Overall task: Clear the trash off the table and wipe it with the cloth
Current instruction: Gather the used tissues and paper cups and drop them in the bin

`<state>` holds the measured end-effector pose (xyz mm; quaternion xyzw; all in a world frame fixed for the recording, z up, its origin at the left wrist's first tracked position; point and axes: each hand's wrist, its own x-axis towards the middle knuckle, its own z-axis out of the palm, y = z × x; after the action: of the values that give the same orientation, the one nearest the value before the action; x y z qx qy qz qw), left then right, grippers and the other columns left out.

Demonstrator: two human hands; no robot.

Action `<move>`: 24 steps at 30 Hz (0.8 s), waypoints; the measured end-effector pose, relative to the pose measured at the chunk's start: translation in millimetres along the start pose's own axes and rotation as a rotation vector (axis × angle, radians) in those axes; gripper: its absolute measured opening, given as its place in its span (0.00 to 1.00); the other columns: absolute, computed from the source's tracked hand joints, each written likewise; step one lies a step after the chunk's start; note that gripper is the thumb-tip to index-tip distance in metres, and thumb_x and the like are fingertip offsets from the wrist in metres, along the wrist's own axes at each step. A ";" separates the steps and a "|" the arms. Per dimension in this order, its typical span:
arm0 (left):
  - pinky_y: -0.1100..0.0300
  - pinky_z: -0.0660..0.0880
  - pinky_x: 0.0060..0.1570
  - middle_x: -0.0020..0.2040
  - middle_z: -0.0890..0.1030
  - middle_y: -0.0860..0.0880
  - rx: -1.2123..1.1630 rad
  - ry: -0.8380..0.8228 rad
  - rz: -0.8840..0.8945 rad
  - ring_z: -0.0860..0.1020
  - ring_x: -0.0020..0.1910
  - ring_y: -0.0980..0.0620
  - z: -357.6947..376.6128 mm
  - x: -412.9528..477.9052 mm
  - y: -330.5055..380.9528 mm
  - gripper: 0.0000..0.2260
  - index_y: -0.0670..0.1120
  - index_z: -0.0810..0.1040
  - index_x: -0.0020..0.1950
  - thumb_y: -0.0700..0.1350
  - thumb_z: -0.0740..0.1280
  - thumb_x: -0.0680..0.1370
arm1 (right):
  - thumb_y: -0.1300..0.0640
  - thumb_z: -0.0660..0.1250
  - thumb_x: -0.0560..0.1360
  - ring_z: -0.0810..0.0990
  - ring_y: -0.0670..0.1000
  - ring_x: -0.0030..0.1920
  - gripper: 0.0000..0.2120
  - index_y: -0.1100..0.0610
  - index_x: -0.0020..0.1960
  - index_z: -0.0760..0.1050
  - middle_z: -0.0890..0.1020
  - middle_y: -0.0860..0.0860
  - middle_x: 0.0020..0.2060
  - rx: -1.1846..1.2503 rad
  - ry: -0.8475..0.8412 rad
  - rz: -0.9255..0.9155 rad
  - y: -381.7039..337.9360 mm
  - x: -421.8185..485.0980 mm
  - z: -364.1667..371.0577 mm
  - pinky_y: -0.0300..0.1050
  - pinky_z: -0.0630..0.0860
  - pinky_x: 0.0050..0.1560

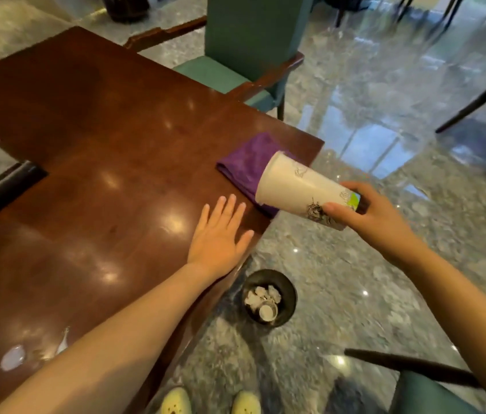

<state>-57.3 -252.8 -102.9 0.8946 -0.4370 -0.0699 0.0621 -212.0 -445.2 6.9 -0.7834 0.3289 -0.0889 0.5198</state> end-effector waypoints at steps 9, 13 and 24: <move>0.49 0.42 0.75 0.78 0.47 0.45 0.027 0.003 -0.030 0.44 0.77 0.47 1.9 -2.9 10.1 0.27 0.46 0.47 0.76 0.56 0.46 0.80 | 0.56 0.76 0.67 0.79 0.51 0.49 0.28 0.55 0.62 0.67 0.78 0.53 0.53 0.029 0.187 0.223 101.1 -35.2 6.1 0.44 0.76 0.47; 0.49 0.42 0.75 0.78 0.48 0.45 0.028 0.035 -0.038 0.45 0.77 0.47 3.3 -3.8 10.5 0.27 0.46 0.47 0.76 0.56 0.46 0.80 | 0.56 0.78 0.65 0.75 0.56 0.56 0.34 0.62 0.65 0.66 0.75 0.59 0.59 -0.260 0.130 0.293 150.1 -16.2 46.1 0.51 0.75 0.54; 0.47 0.47 0.75 0.78 0.51 0.43 0.071 0.096 -0.014 0.49 0.77 0.45 12.1 -3.0 6.9 0.29 0.45 0.50 0.76 0.57 0.42 0.78 | 0.50 0.72 0.69 0.67 0.61 0.63 0.31 0.61 0.66 0.64 0.70 0.60 0.63 -0.709 -0.157 0.349 272.1 41.4 176.4 0.49 0.67 0.62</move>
<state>-66.7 -255.2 -113.4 0.9016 -0.4294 -0.0119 0.0507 -210.4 -403.1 -317.3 -0.8510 0.4264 0.1796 0.2482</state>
